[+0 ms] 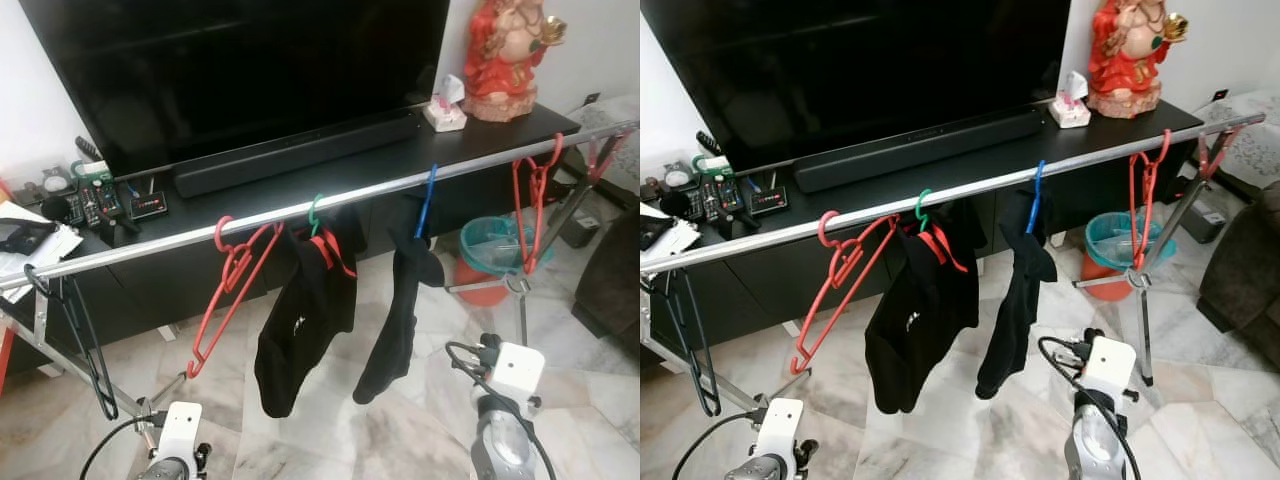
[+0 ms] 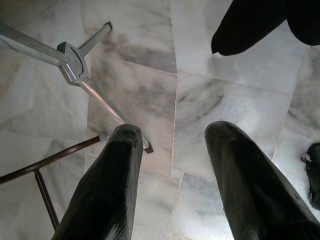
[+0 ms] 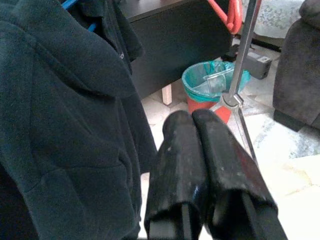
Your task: Hang hanger
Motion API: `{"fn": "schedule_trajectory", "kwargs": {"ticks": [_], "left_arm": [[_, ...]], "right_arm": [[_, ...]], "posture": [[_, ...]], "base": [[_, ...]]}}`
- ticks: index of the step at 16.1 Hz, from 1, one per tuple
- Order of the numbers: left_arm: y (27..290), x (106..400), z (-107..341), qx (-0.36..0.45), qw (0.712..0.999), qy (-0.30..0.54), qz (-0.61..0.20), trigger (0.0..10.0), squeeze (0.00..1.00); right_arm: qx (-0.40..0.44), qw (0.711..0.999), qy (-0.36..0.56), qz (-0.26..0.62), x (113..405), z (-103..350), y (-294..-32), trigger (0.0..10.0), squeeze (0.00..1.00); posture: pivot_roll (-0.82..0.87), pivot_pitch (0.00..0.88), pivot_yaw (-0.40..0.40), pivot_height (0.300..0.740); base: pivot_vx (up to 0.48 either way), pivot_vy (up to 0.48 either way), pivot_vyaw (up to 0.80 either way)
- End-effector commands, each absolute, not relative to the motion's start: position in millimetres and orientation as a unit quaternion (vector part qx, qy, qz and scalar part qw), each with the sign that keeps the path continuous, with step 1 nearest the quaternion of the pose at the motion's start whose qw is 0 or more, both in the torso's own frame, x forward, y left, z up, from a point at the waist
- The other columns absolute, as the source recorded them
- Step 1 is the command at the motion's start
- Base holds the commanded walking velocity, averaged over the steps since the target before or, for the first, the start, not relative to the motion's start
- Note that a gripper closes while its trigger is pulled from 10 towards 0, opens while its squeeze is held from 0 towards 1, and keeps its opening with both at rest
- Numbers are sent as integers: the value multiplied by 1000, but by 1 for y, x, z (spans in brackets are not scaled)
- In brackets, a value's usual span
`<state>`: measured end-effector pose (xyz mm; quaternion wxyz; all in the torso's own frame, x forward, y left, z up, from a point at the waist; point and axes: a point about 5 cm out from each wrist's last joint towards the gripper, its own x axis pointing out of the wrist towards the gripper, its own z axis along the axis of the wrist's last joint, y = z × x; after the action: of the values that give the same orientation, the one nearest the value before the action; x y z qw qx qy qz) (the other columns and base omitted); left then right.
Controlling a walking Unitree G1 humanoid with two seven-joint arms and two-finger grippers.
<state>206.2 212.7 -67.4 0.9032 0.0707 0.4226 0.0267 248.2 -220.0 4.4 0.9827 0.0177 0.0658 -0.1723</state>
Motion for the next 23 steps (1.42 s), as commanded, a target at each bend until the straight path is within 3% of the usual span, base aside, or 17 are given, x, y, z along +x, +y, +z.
{"fn": "schedule_trajectory", "kwargs": {"ticks": [1,6,11,23], "left_arm": [[217,200,-70,81,898,432,29,10000,0],[218,197,-71,83,897,434,30,10000,0],[218,195,-73,78,897,434,31,10000,0],[217,186,-77,77,892,444,21,10000,0]], "right_arm": [[11,984,44,-173,250,13,-220,10000,0],[-27,989,-20,-142,241,40,-212,10000,0],[-37,990,-76,-117,261,82,-204,10000,0],[-56,992,-55,-100,255,98,-200,10000,0]], "posture": [[-208,0,70,740],[-212,0,72,740],[-198,0,59,740],[-214,0,55,740]], "base": [[0,0,0],[0,0,0],[0,0,0],[0,0,174]]}}
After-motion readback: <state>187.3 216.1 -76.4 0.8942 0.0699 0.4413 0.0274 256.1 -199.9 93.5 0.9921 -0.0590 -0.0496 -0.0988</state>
